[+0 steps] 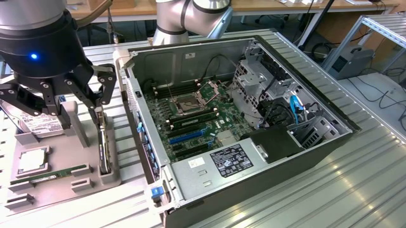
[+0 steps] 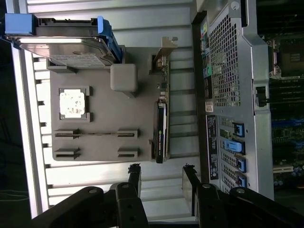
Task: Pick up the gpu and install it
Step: 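Pick up the gpu and move the gpu toward the slot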
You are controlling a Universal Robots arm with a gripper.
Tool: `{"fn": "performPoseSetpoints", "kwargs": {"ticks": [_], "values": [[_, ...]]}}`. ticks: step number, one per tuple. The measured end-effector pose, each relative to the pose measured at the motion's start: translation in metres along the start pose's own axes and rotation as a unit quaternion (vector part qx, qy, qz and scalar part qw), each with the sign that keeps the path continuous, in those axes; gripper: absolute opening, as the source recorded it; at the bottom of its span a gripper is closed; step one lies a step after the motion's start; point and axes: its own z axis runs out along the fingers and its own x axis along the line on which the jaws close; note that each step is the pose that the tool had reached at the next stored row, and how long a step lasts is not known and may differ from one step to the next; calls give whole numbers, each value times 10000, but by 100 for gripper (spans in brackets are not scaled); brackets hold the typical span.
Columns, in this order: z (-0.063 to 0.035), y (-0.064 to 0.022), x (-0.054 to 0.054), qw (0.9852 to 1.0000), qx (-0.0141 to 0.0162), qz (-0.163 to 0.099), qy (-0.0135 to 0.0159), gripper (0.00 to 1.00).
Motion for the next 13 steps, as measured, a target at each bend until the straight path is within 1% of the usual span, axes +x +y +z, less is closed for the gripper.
{"fn": "performPoseSetpoints", "kwargs": {"ticks": [10,13], "values": [[19,0,-4,10000,0,0,0,48],[45,0,-3,10000,0,0,0,48]]}}
